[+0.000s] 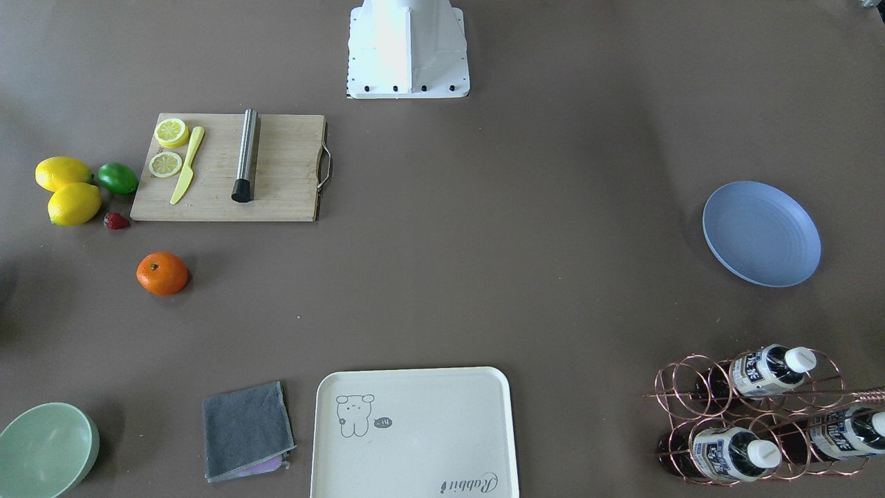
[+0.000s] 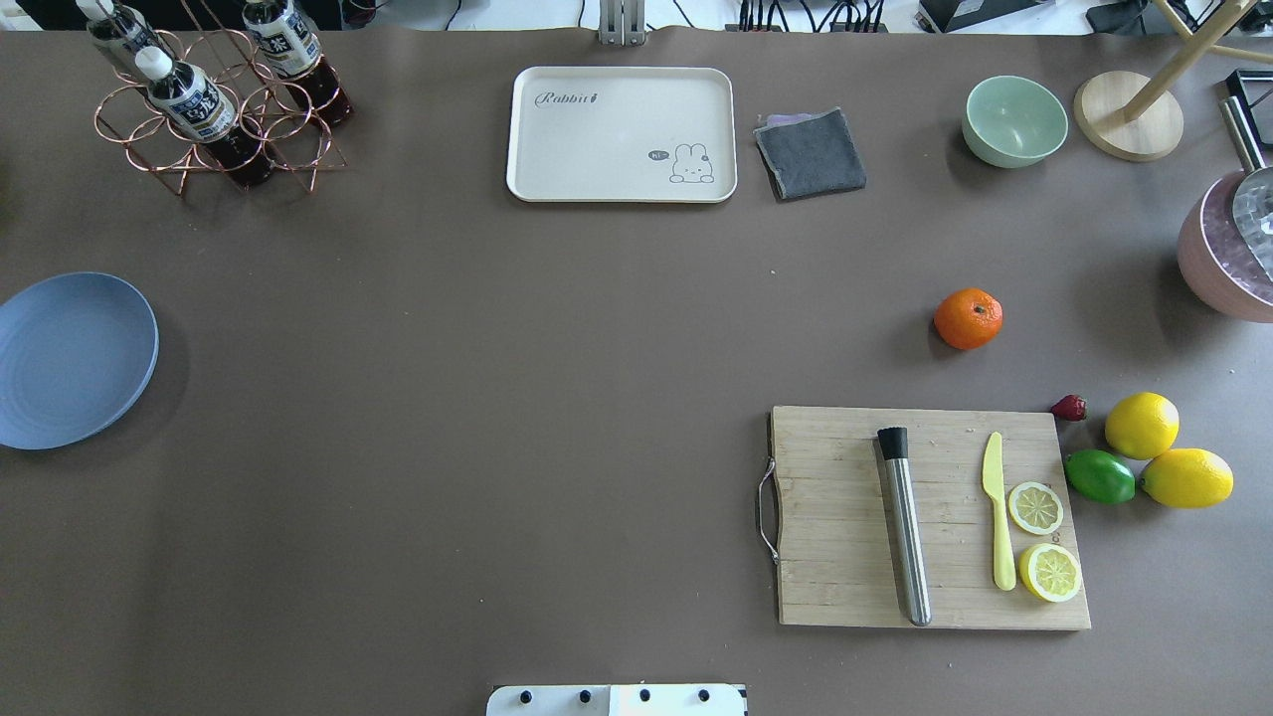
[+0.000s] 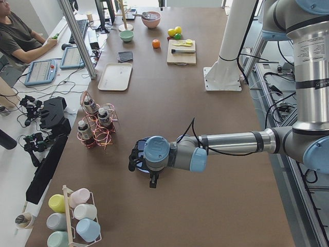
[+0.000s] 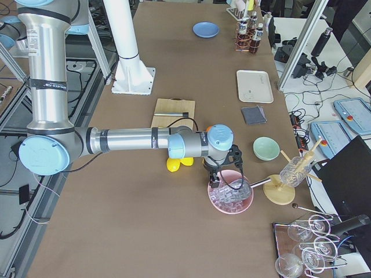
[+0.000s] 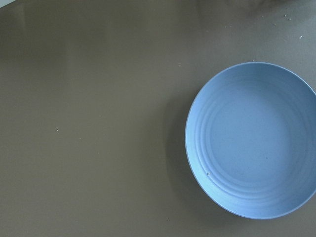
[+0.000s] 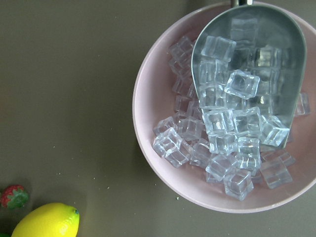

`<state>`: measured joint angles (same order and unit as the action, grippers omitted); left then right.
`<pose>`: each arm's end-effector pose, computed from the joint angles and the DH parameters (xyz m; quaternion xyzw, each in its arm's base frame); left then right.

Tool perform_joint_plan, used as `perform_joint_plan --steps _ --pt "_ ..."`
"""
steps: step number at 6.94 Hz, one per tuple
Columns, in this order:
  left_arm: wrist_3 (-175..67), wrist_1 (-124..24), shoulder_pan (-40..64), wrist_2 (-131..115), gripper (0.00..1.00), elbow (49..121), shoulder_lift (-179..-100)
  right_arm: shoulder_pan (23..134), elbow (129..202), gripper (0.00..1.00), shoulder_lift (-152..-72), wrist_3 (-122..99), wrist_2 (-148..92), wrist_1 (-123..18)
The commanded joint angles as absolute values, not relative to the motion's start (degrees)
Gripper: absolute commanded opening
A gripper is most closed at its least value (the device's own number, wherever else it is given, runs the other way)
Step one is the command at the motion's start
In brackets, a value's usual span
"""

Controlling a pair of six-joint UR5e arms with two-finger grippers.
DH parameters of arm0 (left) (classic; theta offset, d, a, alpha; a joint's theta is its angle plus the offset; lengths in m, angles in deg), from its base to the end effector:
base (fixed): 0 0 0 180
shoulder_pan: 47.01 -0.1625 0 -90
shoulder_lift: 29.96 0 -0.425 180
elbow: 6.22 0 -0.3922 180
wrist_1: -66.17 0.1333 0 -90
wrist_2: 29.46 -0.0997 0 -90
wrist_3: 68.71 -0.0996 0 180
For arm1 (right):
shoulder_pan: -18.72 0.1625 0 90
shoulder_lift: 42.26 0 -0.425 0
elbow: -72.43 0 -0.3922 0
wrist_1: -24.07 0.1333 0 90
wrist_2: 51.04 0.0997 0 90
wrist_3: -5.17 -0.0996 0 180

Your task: Pick orange to plate

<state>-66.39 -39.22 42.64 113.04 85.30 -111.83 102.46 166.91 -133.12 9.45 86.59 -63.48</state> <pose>-0.0516 -0.4376 0.6731 0.0584 0.4425 0.0185 0.8947 0.0058 -0.4949 0.6189 0.0415 -0.4040 -0.1052 0.9077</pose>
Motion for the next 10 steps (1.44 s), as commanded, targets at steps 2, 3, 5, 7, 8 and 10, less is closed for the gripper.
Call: perform_joint_plan --steps 2,3,5,7,8,10 --pt "-53.05 -57.24 36.96 111.27 0.97 70.9 -118.54 102.39 166.83 1.0 -133.14 9.48 86.6 -63.47" --pt "-47.49 -62.1 33.7 107.69 0.97 70.52 -118.47 102.39 166.83 1.0 -133.14 9.48 86.6 -63.47" --pt "-44.9 -67.23 29.73 106.69 0.95 67.54 -118.55 102.31 166.83 1.0 -133.23 9.56 86.51 -63.47" --pt "-42.44 -69.27 25.86 105.45 0.93 67.26 -118.64 102.31 166.83 1.0 -133.23 9.48 86.25 -63.47" --pt "-42.43 -69.45 25.24 105.45 0.92 66.91 -118.73 102.31 166.83 1.0 -133.23 9.56 86.08 -63.47" --pt "-42.43 -69.45 24.09 104.67 0.83 66.65 -119.17 102.13 166.83 1.0 -133.14 9.56 86.07 -63.47"
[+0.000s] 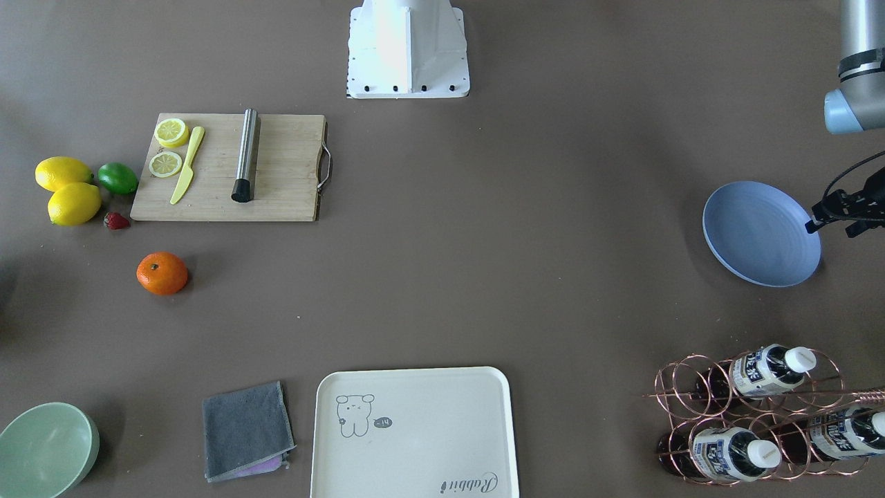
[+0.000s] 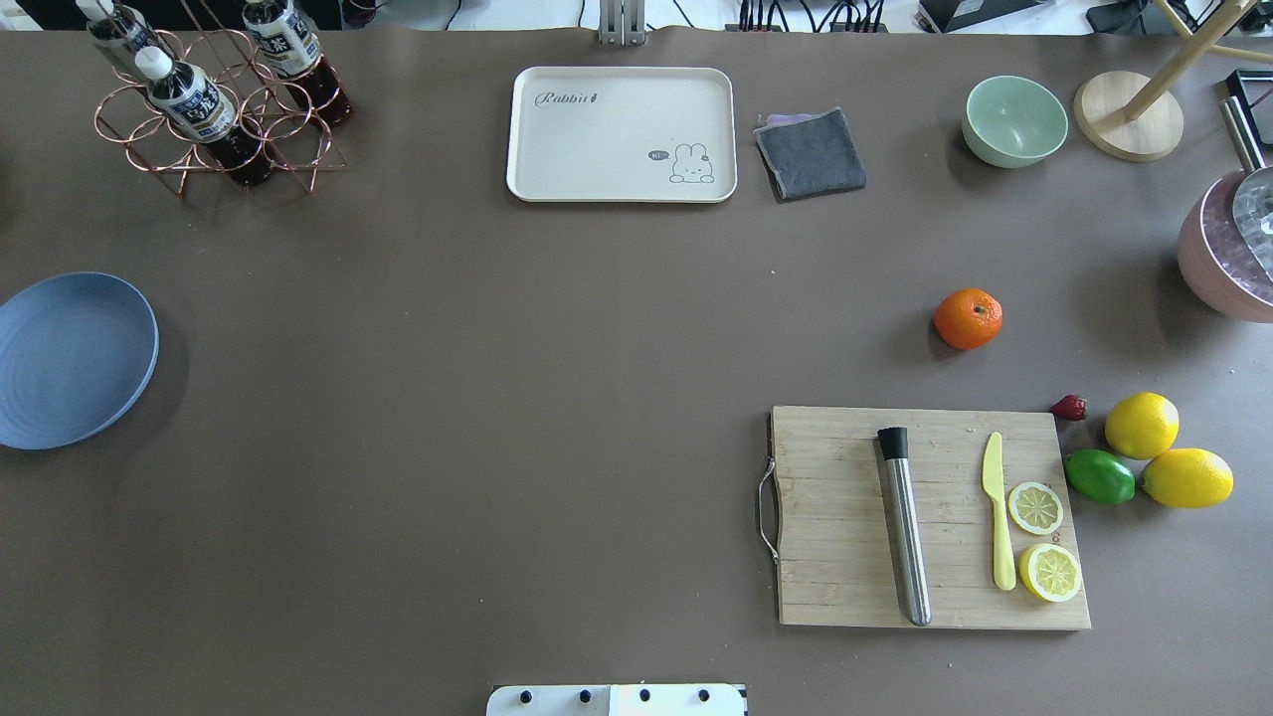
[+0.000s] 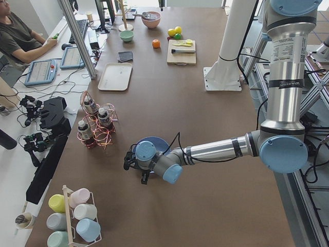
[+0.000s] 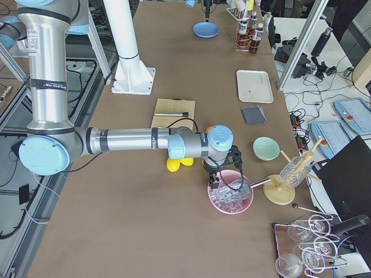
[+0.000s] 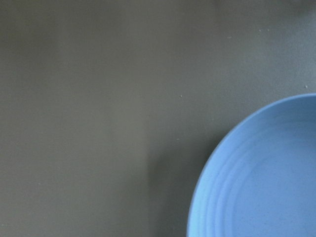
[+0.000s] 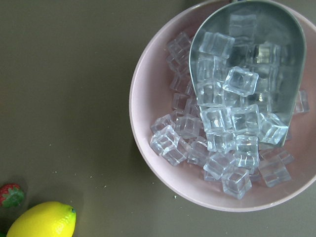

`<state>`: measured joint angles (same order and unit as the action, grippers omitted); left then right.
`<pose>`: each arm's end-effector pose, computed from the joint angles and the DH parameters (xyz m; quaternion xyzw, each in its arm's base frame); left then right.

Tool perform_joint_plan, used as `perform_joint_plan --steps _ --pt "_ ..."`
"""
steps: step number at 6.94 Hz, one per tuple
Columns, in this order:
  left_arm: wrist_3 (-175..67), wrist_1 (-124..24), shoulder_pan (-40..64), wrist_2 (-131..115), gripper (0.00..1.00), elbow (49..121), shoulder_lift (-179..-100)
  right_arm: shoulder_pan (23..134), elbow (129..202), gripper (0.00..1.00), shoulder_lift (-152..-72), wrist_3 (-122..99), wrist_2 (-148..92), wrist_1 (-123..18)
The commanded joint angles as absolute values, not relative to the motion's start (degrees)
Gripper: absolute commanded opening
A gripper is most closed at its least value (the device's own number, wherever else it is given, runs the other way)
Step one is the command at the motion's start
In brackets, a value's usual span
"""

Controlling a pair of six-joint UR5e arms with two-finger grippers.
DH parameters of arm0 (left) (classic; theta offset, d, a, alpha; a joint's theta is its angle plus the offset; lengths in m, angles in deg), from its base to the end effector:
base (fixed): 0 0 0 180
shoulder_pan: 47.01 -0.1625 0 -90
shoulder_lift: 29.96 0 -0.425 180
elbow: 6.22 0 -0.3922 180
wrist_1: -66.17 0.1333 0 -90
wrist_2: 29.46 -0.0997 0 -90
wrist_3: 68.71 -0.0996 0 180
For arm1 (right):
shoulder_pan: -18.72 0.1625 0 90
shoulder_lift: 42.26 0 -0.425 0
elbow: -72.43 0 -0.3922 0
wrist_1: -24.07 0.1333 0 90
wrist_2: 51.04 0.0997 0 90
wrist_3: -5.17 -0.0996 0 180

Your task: Pick orange to plate

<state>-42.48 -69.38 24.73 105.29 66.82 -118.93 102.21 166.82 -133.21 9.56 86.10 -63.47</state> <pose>0.0924 -0.4818 0.7251 0.0639 0.4256 0.0280 0.9022 0.0043 -0.4943 0.6210 0.0398 -0.4001 -0.1074 0.9093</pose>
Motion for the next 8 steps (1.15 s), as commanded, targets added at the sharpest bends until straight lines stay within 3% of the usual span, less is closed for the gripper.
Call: perform_joint_plan --steps 1,3,5,7,8 --pt "-42.43 -69.45 23.39 104.4 0.79 66.38 -119.34 102.13 166.83 1.0 -133.14 9.48 86.07 -63.47" --pt "-42.43 -69.45 22.6 104.4 0.69 65.24 -120.4 102.04 166.83 1.0 -133.05 9.48 86.16 -63.47" --pt "-39.81 -69.45 22.6 104.4 0.25 65.41 -120.4 101.96 166.83 1.0 -133.05 9.48 86.16 -63.55" --pt "-39.36 -69.54 22.51 104.49 0.0 65.94 -120.4 101.95 166.83 1.0 -133.14 9.39 86.25 -63.55" --pt "-38.13 -69.54 22.51 104.57 0.0 66.29 -120.4 102.04 166.83 1.0 -133.05 9.39 86.25 -63.55"
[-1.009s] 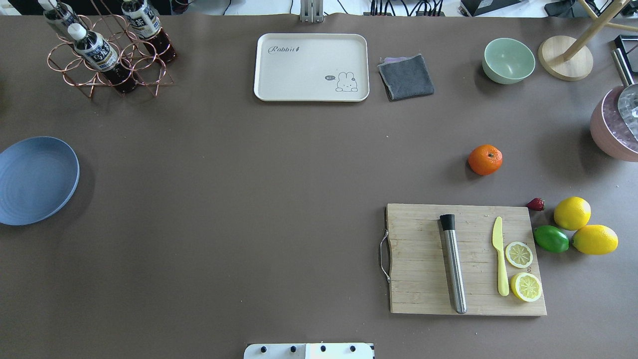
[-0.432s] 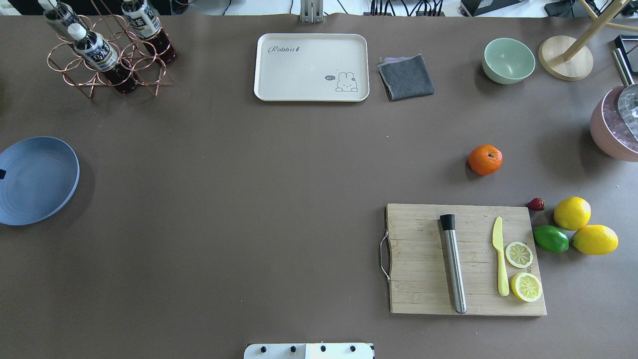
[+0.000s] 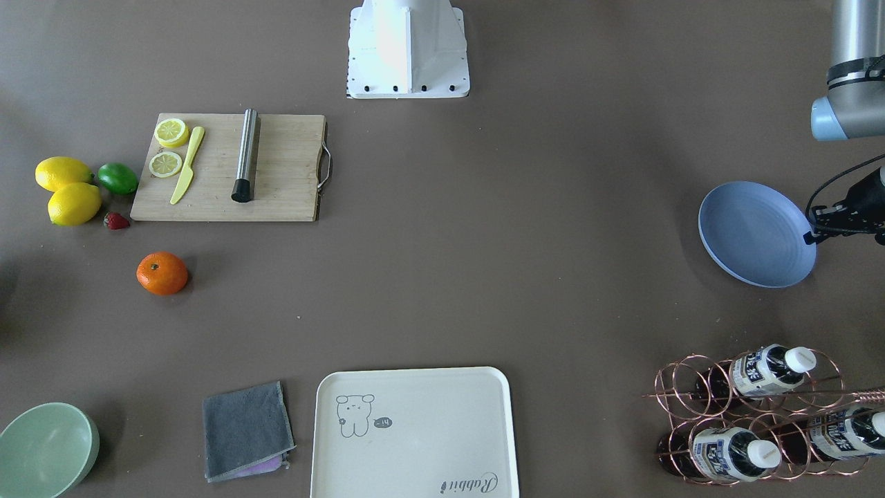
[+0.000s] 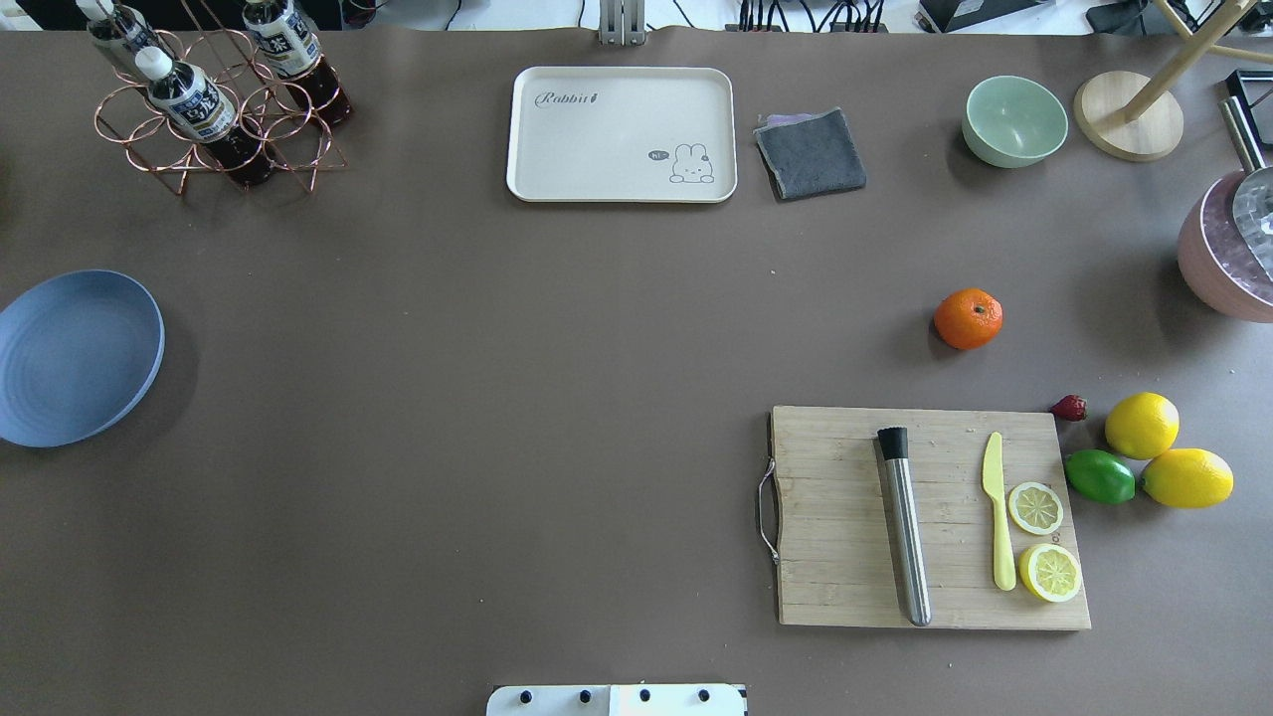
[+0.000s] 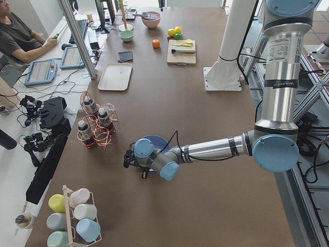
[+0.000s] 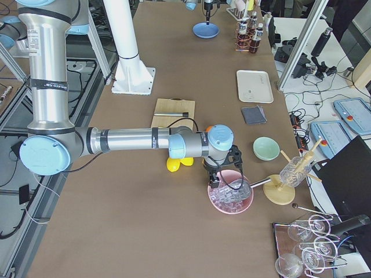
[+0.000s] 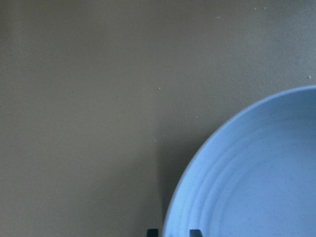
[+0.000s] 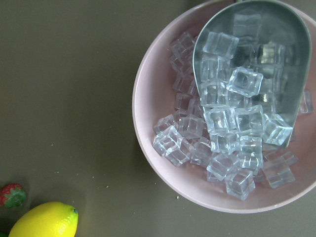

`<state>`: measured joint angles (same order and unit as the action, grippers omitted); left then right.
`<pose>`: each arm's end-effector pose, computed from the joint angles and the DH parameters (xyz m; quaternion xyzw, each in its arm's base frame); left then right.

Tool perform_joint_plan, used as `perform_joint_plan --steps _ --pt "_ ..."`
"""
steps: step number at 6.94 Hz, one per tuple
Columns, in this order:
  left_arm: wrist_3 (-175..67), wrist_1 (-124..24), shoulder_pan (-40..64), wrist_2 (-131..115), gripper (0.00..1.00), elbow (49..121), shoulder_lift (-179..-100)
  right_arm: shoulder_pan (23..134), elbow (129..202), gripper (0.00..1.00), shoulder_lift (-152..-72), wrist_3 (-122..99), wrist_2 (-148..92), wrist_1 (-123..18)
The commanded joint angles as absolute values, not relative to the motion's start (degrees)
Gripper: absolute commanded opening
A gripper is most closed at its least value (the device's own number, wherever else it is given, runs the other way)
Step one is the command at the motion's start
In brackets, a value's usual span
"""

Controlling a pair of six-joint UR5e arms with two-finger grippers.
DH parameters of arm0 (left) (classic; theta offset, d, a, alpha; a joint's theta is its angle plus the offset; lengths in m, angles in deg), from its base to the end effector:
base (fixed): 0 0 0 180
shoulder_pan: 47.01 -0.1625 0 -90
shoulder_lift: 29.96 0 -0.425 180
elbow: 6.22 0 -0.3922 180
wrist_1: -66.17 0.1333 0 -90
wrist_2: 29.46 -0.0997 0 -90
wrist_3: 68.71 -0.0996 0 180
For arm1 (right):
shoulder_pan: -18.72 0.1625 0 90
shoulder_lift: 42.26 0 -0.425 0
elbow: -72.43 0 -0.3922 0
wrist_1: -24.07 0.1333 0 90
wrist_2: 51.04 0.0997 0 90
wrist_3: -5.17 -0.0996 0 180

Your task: Pick orange to plate

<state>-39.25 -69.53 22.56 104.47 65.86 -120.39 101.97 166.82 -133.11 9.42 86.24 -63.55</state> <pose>0.1140 -0.4900 0.7214 0.0519 0.4242 0.0201 0.9038 0.0020 -0.4949 0.6202 0.0386 -0.4014 -0.1083 0.9087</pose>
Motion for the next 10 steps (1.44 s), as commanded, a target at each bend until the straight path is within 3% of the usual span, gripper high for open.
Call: perform_joint_plan --steps 1,4,6,7,10 --pt "-35.51 -69.1 22.51 105.01 0.0 69.25 -120.57 102.04 167.35 1.0 -132.71 9.3 86.51 -63.82" --pt "-12.13 -68.83 19.46 112.4 0.0 80.74 -125.91 99.17 167.88 1.0 -129.03 2.86 86.6 -63.38" --pt "6.64 -64.48 6.66 103.91 0.0 88.59 -132.49 93.19 170.51 1.0 -125.17 -8.67 86.43 -63.29" --pt "9.92 -56.17 3.56 98.65 0.0 90.79 -138.88 90.29 171.21 1.0 -123.05 -13.68 86.25 -63.29" --pt "19.7 -50.75 -12.35 83.44 0.0 91.52 -146.92 82.64 172.97 1.0 -116.46 -27.93 85.46 -63.29"
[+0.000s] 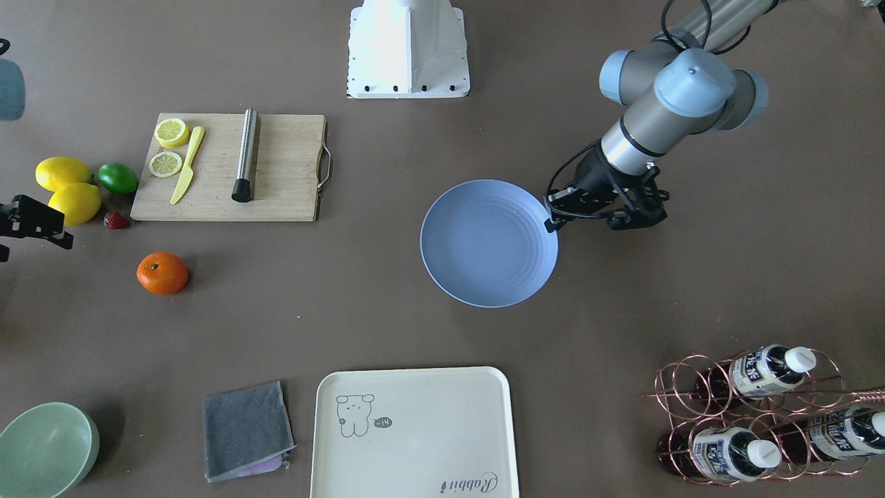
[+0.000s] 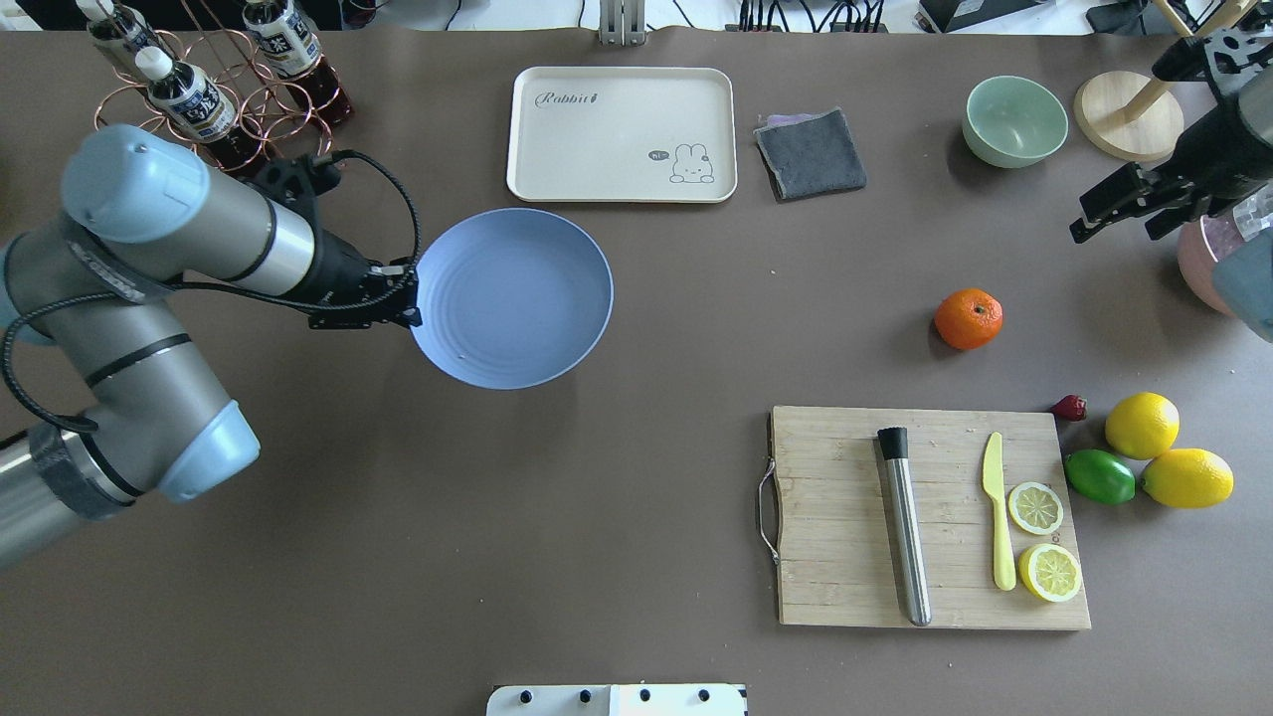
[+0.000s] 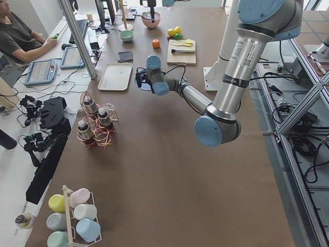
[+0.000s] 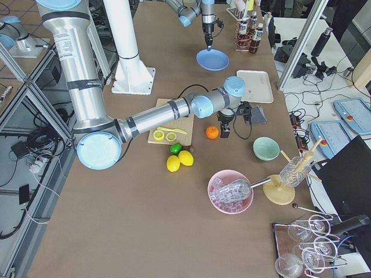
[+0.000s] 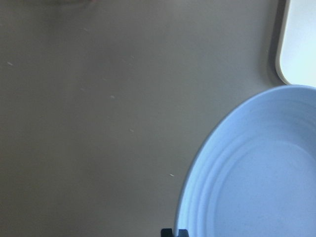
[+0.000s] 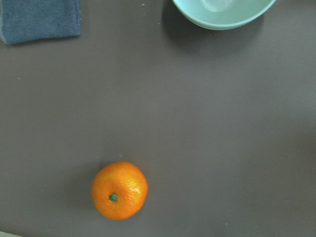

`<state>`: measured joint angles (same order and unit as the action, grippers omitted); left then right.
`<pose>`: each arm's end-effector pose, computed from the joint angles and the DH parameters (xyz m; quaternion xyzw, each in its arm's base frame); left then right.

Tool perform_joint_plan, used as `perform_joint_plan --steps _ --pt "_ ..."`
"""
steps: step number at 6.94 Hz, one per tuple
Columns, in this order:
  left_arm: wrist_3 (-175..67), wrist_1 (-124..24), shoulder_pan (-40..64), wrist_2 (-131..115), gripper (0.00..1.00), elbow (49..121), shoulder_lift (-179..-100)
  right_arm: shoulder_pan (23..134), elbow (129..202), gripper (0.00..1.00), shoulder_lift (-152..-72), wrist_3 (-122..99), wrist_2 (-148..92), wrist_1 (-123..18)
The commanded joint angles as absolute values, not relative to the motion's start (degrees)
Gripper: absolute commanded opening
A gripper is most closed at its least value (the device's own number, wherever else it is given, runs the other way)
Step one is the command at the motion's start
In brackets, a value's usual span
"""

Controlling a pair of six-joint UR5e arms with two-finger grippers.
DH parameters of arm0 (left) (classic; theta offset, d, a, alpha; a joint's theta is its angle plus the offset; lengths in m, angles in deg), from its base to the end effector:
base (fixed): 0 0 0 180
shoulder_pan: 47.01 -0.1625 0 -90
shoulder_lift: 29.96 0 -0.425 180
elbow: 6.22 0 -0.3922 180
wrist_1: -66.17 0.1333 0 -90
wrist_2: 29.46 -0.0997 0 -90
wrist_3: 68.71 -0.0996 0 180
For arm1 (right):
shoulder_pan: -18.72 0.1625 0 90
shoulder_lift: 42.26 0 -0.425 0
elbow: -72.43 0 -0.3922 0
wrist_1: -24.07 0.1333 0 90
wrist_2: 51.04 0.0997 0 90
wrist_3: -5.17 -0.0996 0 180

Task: Pick orange to plate
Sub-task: 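Push the blue plate inward with the left gripper while the right approaches the orange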

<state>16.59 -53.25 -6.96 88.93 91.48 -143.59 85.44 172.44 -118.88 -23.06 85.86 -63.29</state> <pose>0.4274 -0.4715 0.3038 -0.0090 0.5338 -0.1358 0.8346 -0.1727 -0.5547 0.4377 0.0176 -0.4390 -0.0509 0.8969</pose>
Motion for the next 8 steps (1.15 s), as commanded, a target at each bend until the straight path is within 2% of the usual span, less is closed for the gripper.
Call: perform_joint_plan --steps 1,3,8 --pt "21.36 -50.12 -16.65 78.61 0.0 91.17 -148.16 80.7 172.98 1.0 -114.79 -31.1 84.5 -62.42" --pt "21.56 -50.03 -18.97 76.45 0.0 90.38 -148.96 75.44 172.72 1.0 -114.42 -41.27 81.18 -53.67" --pt "21.47 -50.2 -21.17 73.99 0.0 87.92 -150.1 70.84 167.46 1.0 -116.79 -37.67 72.81 -52.83"
